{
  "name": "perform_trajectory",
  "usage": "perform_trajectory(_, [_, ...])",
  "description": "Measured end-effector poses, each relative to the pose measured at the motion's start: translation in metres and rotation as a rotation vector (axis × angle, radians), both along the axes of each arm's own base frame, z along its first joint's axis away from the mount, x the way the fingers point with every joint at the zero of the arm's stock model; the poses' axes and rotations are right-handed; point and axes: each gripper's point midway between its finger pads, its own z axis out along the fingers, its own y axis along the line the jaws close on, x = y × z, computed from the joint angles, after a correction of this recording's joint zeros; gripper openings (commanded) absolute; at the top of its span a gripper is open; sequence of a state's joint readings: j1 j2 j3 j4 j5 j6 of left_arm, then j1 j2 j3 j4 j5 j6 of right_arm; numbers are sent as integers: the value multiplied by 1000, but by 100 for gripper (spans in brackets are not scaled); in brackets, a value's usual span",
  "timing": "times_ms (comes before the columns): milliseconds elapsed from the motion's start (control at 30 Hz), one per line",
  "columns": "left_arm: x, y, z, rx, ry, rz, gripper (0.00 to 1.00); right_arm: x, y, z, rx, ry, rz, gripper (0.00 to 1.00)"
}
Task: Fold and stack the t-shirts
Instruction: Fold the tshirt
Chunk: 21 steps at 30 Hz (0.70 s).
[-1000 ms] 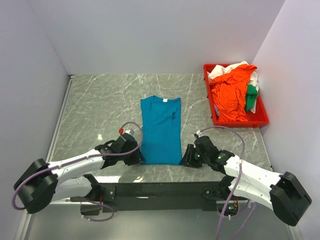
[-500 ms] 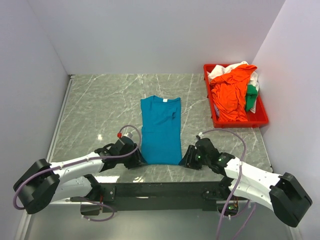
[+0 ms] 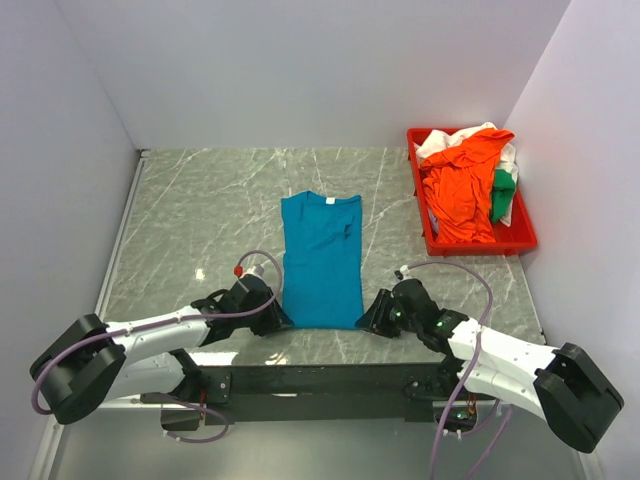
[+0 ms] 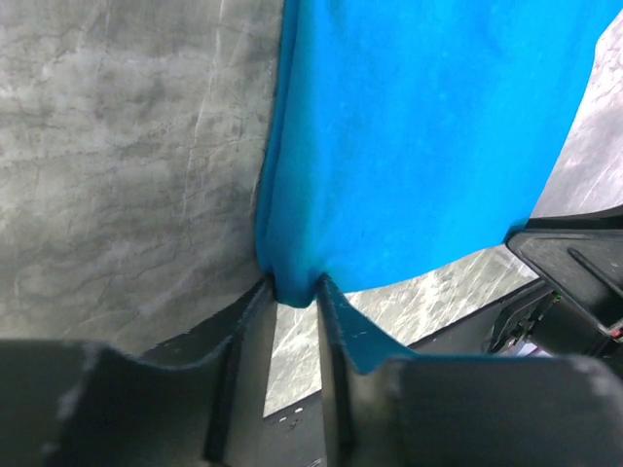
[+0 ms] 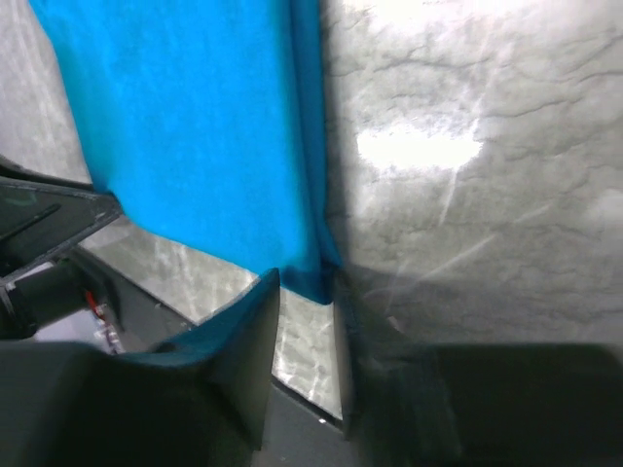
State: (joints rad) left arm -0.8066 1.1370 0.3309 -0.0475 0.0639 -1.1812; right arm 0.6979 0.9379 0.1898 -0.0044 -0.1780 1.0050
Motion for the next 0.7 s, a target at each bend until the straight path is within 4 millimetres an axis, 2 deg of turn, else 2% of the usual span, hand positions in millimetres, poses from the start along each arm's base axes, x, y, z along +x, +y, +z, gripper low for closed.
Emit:
perform_trajectory(33, [0,-1,0,0,-1,0,21,0,-1,-1,-4,-1,-2,26])
perform_trajectory(100, [0,0,-2,8,-3,2,15,1,-3,-3,-17,-3,-8,15])
perform_trajectory(133, [-1,0,-2,12,-4,1,7,1,-4,-3,-21,-4,-9,12])
perform_trajectory(200, [-2,-1,-2,16,-9,-5,2,1,-4,-2,-23,-9,-7,6])
perform_trajectory(300, [-7,0,-1,33,-9,-21,1,0,-6,6,-15,-39,8,0])
perform_trajectory(433, [-20,3,6,40,-5,-50,1,-6,-7,21,7,-84,47,0])
perform_trajectory(533, [-28,5,18,25,-18,-69,1,-15,-8,32,30,-116,87,0])
perform_trajectory(700, [-43,2,50,-43,-64,-115,1,-33,-13,51,67,-153,150,0])
